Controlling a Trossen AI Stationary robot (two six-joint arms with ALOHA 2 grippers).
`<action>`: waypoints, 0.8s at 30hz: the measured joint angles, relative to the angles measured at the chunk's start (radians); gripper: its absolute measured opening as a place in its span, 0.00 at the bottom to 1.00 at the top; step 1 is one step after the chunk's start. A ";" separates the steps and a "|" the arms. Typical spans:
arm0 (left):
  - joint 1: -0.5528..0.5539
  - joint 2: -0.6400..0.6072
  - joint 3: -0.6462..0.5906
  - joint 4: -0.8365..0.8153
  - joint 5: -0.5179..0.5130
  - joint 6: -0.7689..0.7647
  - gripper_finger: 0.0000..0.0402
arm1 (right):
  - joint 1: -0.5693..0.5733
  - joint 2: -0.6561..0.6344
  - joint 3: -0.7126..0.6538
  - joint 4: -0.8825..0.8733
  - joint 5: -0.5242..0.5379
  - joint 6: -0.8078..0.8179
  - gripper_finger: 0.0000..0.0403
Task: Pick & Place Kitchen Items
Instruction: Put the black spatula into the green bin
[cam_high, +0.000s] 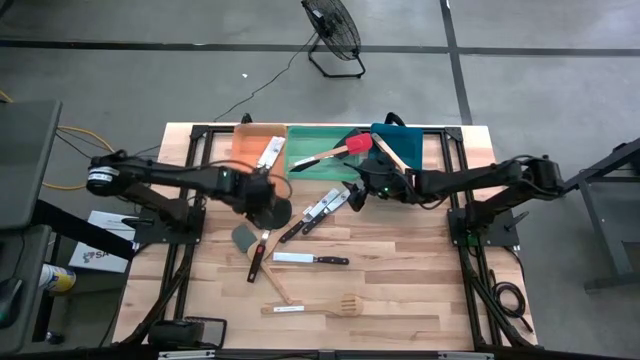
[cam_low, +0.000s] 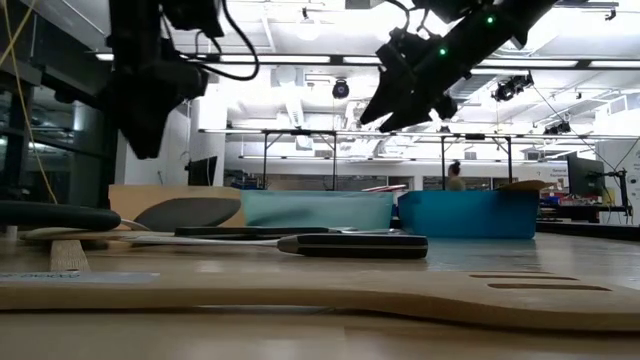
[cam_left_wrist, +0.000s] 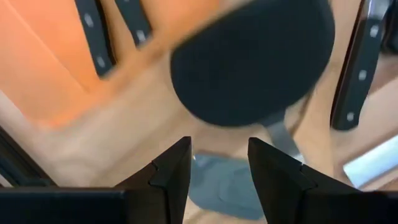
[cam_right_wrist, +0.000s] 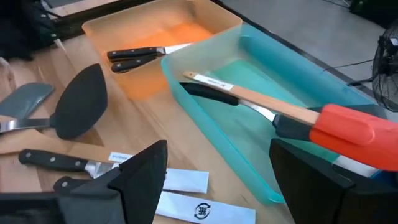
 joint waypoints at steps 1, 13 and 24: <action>-0.026 0.000 -0.010 0.001 0.000 -0.035 0.38 | 0.000 -0.003 0.000 -0.005 0.002 0.002 0.68; -0.236 0.001 -0.078 0.140 0.014 -0.309 0.38 | 0.000 -0.005 0.000 -0.059 0.030 0.037 0.68; -0.258 0.107 -0.078 0.234 0.060 -0.349 0.38 | 0.000 -0.005 -0.001 -0.092 0.035 0.053 0.68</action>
